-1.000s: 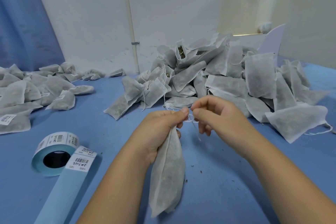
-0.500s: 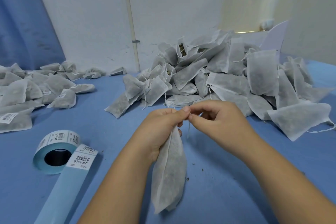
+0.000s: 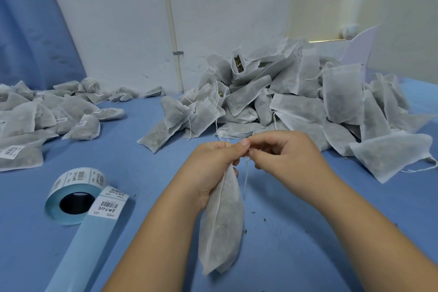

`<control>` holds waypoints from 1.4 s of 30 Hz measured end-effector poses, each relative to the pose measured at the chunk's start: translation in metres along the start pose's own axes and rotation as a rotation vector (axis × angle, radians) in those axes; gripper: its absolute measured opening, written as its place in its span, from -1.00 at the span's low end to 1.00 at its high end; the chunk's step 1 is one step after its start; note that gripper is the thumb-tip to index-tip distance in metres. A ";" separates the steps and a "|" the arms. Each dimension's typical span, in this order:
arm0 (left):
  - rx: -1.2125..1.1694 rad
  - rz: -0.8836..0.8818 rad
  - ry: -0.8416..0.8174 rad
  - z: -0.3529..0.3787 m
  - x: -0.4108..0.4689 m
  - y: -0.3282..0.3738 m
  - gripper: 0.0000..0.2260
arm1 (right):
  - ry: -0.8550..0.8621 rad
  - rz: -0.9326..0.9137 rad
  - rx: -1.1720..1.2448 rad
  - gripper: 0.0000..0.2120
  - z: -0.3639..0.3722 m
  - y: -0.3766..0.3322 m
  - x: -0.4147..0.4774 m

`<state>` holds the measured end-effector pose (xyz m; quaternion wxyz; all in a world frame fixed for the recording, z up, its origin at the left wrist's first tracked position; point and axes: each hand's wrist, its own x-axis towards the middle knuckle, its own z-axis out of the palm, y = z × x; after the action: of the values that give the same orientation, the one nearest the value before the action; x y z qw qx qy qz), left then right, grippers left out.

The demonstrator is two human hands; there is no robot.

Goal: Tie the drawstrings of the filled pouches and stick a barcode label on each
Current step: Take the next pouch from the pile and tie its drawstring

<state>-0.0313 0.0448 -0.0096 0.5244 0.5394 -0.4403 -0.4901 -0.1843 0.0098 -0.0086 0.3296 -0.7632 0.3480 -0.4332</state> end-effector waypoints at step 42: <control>0.191 0.023 0.043 0.004 -0.005 0.003 -0.80 | 0.102 0.164 0.151 -0.85 -0.010 -0.003 0.005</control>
<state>-0.0354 0.0495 -0.0065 0.4855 0.5924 -0.4798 -0.4280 -0.1908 0.0055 -0.0004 0.4025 -0.6822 0.3919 -0.4679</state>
